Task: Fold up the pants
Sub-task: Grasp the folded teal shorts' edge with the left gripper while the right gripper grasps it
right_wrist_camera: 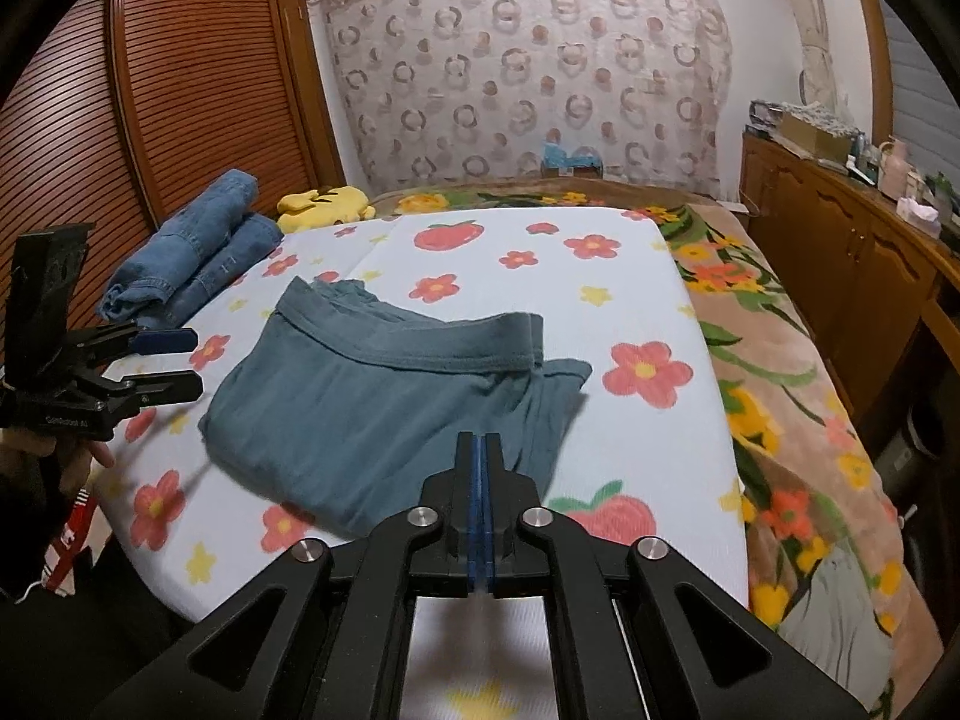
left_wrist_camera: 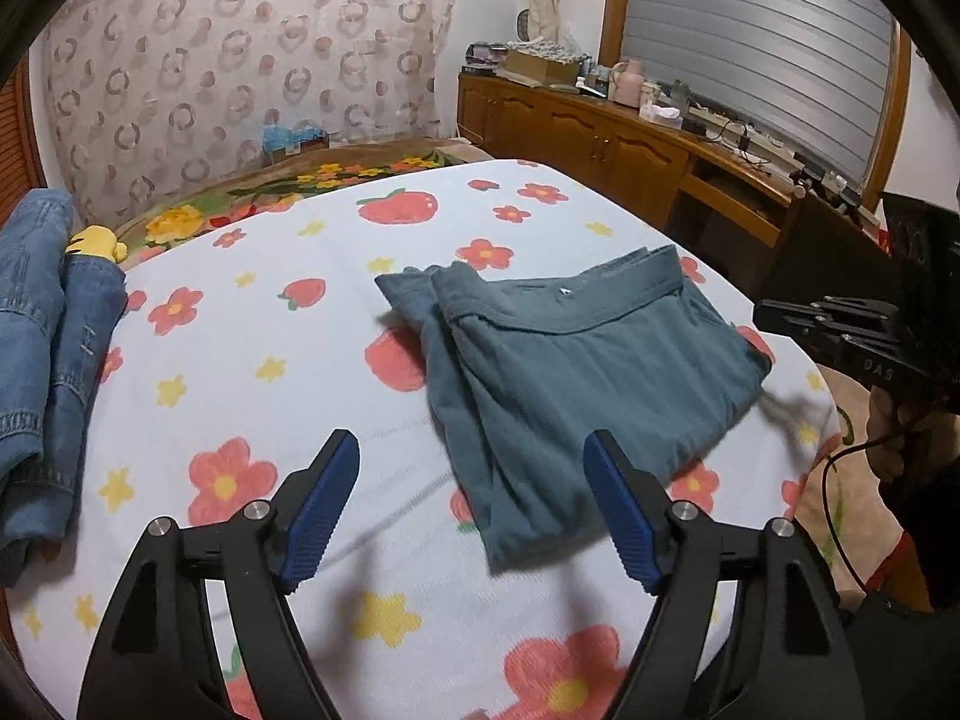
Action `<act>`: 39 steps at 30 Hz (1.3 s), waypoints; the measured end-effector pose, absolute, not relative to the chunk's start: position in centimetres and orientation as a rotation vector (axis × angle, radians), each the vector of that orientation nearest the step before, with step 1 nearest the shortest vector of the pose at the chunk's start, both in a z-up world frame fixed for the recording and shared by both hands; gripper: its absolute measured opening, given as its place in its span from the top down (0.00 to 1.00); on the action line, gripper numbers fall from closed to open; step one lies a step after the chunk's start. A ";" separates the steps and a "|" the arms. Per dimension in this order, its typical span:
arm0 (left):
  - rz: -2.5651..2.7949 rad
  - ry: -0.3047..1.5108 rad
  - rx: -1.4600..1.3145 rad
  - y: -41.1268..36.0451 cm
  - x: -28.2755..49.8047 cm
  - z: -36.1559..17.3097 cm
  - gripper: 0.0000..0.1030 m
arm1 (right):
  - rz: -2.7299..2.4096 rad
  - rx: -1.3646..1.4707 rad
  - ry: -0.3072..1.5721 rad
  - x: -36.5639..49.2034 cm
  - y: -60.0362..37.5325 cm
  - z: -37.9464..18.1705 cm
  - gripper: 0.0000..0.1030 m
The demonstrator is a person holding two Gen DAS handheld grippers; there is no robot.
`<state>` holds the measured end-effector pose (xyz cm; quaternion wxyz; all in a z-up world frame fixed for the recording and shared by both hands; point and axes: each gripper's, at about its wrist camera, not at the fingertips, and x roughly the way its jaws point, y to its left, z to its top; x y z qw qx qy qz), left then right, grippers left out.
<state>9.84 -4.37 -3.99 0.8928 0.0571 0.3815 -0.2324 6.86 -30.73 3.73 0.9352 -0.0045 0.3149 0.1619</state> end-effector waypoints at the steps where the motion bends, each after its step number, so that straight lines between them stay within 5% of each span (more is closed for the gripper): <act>1: -0.484 0.791 0.119 -4.5 10.0 -4.0 0.24 | 0.328 -0.011 0.645 7.1 -30.7 3.7 0.95; 6: -0.494 0.796 0.115 -4.9 11.4 -4.0 0.24 | 0.320 -0.021 0.655 8.6 -30.6 3.6 0.72; 8: -0.496 0.792 0.116 -5.1 12.0 -3.9 0.24 | 0.322 -0.028 0.658 9.3 -30.5 3.6 0.71; 14: -0.536 0.810 0.104 -5.9 14.4 -3.7 0.32 | 0.352 -0.047 0.670 12.0 -30.2 3.9 0.71; 25: -0.583 0.864 0.146 -7.9 18.3 -4.6 0.73 | 0.435 -0.068 0.748 16.2 -30.3 3.1 0.71; 28: -0.608 0.856 0.158 -8.1 18.4 -4.3 0.85 | 0.451 -0.068 0.754 16.7 -30.5 3.5 0.86; 39: -0.570 0.818 0.140 -8.1 21.0 -3.1 0.88 | 0.426 -0.016 0.688 17.3 -30.7 4.4 0.91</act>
